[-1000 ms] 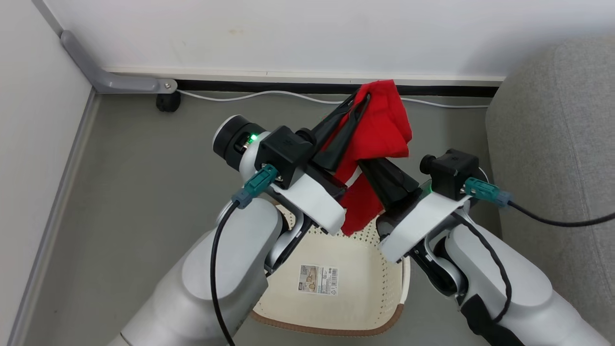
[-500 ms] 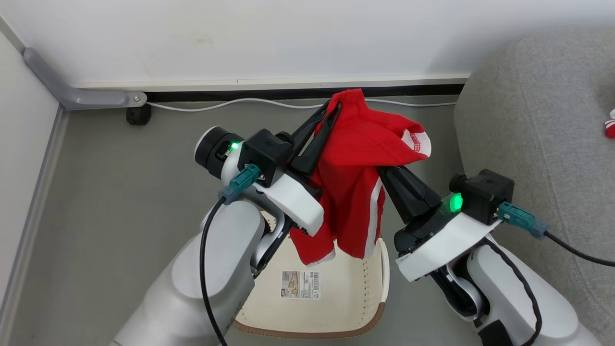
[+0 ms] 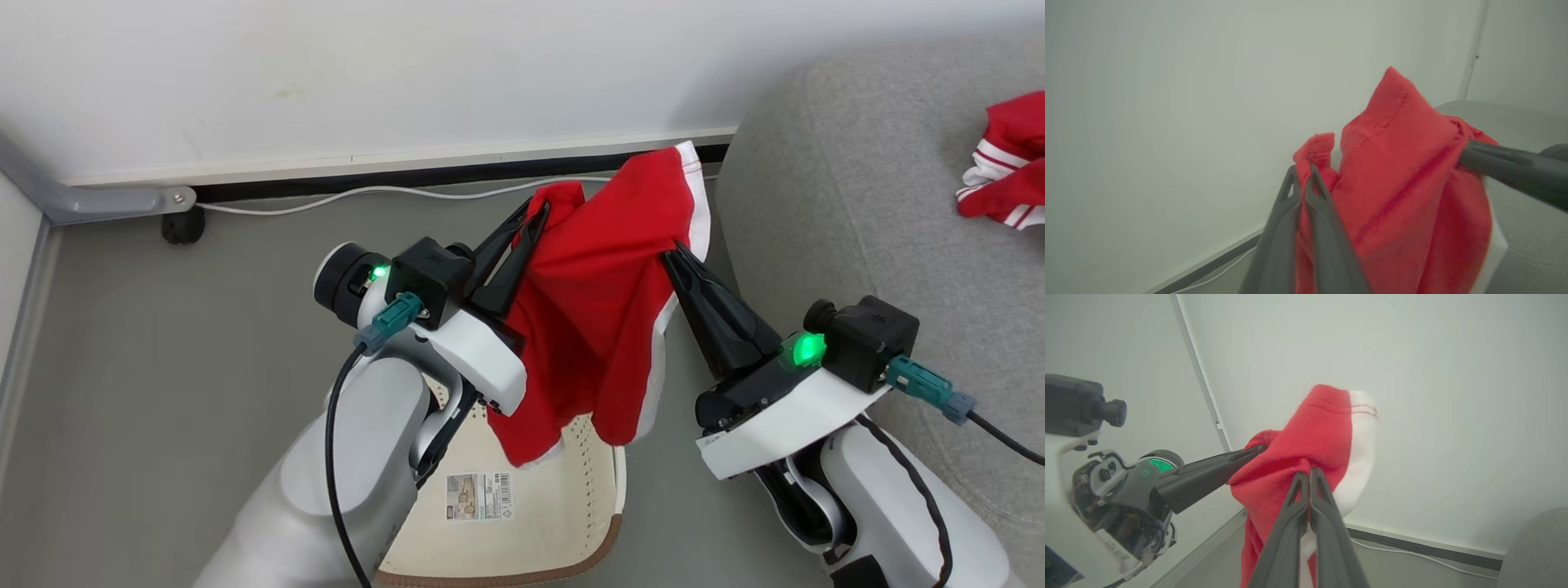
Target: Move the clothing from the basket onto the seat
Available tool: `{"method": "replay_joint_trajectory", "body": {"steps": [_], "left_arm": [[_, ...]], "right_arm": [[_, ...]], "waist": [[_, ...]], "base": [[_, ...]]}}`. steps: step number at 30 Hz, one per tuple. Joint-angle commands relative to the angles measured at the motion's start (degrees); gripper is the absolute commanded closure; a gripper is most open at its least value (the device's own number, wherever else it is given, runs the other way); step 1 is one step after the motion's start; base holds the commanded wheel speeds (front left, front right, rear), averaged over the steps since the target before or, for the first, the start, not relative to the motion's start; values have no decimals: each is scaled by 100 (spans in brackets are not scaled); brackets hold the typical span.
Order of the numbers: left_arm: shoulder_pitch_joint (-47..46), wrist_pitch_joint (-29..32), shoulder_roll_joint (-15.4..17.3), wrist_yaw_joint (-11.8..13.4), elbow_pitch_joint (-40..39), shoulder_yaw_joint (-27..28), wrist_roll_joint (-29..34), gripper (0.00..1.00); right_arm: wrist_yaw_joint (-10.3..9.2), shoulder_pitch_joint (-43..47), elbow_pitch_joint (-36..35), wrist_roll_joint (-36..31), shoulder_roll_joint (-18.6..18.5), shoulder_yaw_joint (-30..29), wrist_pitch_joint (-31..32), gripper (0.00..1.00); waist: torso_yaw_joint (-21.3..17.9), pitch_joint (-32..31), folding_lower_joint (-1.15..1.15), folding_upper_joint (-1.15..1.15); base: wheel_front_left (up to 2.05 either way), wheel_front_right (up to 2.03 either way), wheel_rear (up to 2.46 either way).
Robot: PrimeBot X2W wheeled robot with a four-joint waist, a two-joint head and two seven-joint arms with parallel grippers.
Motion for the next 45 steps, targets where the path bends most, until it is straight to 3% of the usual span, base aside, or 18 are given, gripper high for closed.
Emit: {"method": "replay_joint_trajectory", "body": {"steps": [1,7,8,9,45], "left_arm": [[-62,-28,67,-29,-105,221,41,100],[-5,-28,66,-86,6,293,82,99],[11,-28,66,-95,12,310,85,53],[29,-28,66,-113,17,322,85,0],[639,-28,66,-338,259,696,344,0]], "right_arm": [[18,77,-185,-64,27,4,-34,100],[18,98,-270,-101,54,-123,-34,100],[18,99,-288,-109,55,-141,-34,100],[18,100,-303,-118,54,-157,-34,100],[18,139,-799,-342,151,-977,-34,100]], "waist": [[-70,-10,0,0],[-317,-14,0,0],[-364,-18,0,0],[-412,-24,0,0],[-2670,-271,0,0]], "base": [[0,0,0],[0,0,0],[0,0,0],[0,0,0],[0,0,0]]}}
